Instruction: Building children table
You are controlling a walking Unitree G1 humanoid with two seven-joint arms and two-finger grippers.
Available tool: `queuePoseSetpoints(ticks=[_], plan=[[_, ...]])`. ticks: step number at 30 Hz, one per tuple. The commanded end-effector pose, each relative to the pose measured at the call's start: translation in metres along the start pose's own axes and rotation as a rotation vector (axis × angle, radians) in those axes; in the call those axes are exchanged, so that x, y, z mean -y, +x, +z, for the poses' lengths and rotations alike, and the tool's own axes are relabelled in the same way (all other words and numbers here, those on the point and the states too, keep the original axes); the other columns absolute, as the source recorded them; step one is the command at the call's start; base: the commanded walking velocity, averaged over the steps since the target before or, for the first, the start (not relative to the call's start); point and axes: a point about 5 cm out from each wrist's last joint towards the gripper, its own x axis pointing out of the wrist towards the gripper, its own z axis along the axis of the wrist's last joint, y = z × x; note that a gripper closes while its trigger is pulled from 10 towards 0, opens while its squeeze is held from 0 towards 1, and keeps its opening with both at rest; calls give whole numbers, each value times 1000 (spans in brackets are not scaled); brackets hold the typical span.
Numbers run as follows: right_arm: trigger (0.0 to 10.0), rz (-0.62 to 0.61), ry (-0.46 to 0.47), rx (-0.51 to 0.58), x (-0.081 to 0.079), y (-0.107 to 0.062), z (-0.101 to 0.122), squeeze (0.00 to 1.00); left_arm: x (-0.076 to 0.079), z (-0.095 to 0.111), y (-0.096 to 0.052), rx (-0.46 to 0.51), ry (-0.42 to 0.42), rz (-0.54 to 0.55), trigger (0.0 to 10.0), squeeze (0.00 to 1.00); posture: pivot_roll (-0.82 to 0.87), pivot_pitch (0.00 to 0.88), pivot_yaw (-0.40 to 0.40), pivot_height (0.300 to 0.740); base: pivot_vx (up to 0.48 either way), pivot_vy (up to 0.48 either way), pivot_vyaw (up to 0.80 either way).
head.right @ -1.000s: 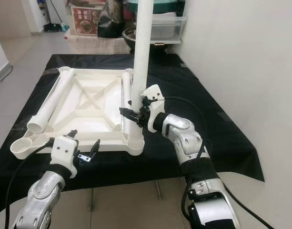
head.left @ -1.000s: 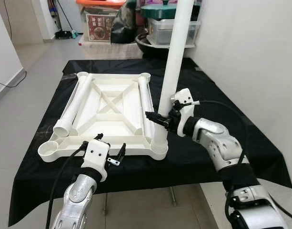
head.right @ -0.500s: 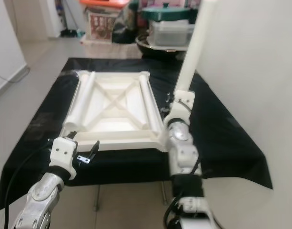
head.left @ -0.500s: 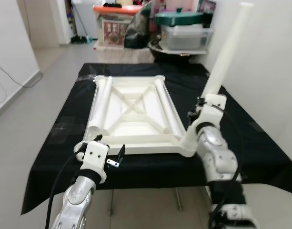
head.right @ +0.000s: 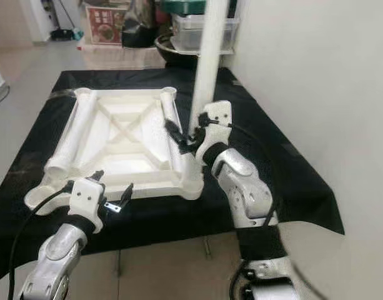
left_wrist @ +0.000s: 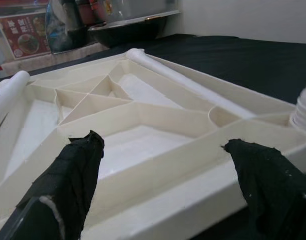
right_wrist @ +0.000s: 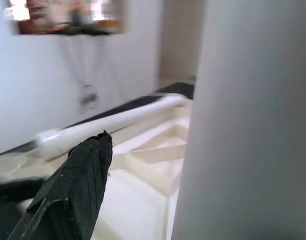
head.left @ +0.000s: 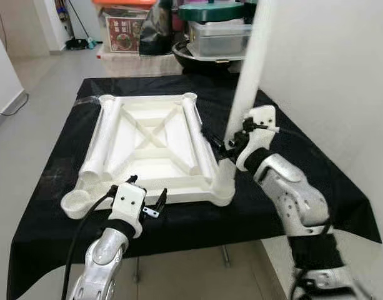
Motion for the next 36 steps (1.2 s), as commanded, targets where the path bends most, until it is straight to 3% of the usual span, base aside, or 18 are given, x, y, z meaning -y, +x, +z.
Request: queuePoseSetpoints(ticks=[1, 2, 3, 6, 7, 8, 10, 11, 12, 14, 15, 19, 20, 21, 26, 27, 32, 36], plan=[[10000, 121, -42, -12, -19, 6, -5, 0, 1, -2, 1, -2, -4, -6, 10000, 0, 25, 0, -65, 740, 0, 0, 0], [10000, 124, -49, -36, -22, 8, -12, 0, 2, -2, 1, -1, -4, -4, 10000, 0, 28, 0, -66, 740, 0, 0, 0], [4863, 115, -42, -57, -26, 11, -18, 0, 1, -1, 0, 1, -3, -2, 10000, 0, 39, 0, -72, 740, 0, 0, 0], [4863, 104, -32, -67, -29, 14, -22, 0, 1, -1, 0, 2, -2, 0, 10000, 0, 39, 0, -72, 740, 0, 0, 0], [0, 75, -12, -75, -30, 18, -26, 0, 0, -1, -1, 2, 0, 4, 10000, 0, 48, 0, -71, 740, 0, 0, 0], [0, 75, -12, -75, -30, 18, -26, 0, 0, -1, -1, 2, 0, 4, 10000, 0, 48, 0, -71, 740, 0, 0, 0], [0, -205, -9, -150, -9, 25, -42, 0, -2, -2, -2, -3, 4, 3, 10000, 0, 38, 0, -62, 740, 0, 0, 0], [0, -205, -9, -150, -9, 25, -42, 0, -2, -2, -2, -3, 4, 3, 10000, 0, 38, 0, -62, 740, 0, 0, 0], [0, -331, 17, -176, 1, 24, -48, 0, -2, -3, -3, -5, 6, 1, 10000, 0, 37, 0, -61, 740, 0, 0, 0], [0, -687, 79, -207, 26, 6, -60, 0, 0, -2, -2, -5, 4, -4, 10000, 0, 33, 0, -55, 740, 0, 0, 0], [0, -687, 79, -207, 26, 6, -60, 0, 0, -2, -2, -5, 4, -4, 10000, 0, 33, 0, -55, 740, 0, 0, 0], [0, -994, 93, -232, 37, -25, -71, 0, 2, -2, -1, -3, 1, -9, 10000, 0, 27, 0, -49, 740, 0, 0, 0], [0, -994, 93, -232, 37, -25, -71, 0, 2, -2, -1, -3, 1, -9, 10000, 0, 27, 0, -49, 740, 0, 0, 0], [3608, -990, 98, -257, 29, -28, -74, 0, 2, -2, -2, -5, 0, -10, 10000, 0, 27, 0, -49, 740, 0, 0, 0], [3608, -971, 112, -280, 19, -29, -76, 0, 1, -3, -2, -8, 1, -11, 10000, 0, 18, 0, -44, 740, 0, 0, 0], [10000, -887, 134, -207, 7, -18, -66, 0, 2, -3, -1, -8, 0, -15, 10000, 0, 8, 0, -39, 740, 0, 0, 0], [10000, -799, 161, -114, -7, -5, -52, 0, 4, -3, 0, -7, -2, -20, 10000, 0, 8, 0, -39, 740, 0, 0, 0], [10000, -471, 96, 124, 15, 5, 3, 0, 2, -4, 0, -7, -2, -17, 10000, 0, 12, 0, -52, 740, 0, 0, 0]])
